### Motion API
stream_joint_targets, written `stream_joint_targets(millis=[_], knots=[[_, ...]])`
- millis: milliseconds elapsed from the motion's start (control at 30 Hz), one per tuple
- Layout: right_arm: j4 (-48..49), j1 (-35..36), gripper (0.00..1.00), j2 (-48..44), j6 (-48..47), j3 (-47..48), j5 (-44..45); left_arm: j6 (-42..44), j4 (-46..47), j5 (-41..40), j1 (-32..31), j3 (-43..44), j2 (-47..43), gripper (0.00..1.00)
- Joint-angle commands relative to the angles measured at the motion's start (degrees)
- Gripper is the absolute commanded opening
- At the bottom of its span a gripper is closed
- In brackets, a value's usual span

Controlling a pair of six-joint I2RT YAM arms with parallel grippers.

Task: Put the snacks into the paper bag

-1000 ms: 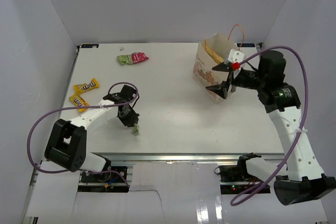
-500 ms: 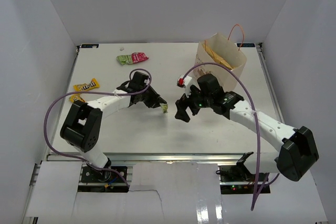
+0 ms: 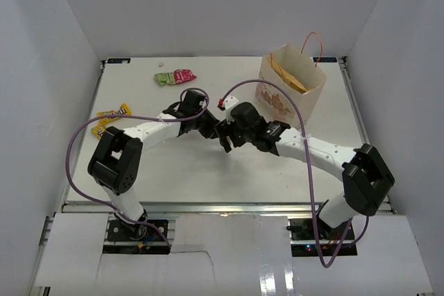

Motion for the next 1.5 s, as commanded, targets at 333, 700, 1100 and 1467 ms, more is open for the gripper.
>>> stream_joint_targets(millis=[333, 700, 1100, 1467], knots=[[5.8, 0.8, 0.35, 4.1, -3.6, 1.4, 8.4, -1.8, 1.4, 1.9, -0.4, 0.9, -0.8, 0.00], [4.7, -5.2, 0.08, 3.5, -8.8, 1.7, -4.8, -1.9, 4.2, 2.9, 0.8, -1.4, -3.3, 0.17], [-0.6, -14.3, 0.08, -3.7, -23.8, 2.2, -34.6, 2.9, 17.5, 5.9, 5.4, -7.5, -8.4, 0.75], [-4.9, -21.2, 0.08, -18.9, -35.5, 19.7, -36.3, 30.5, 8.0, -12.4, 13.7, 0.7, -18.9, 0.98]])
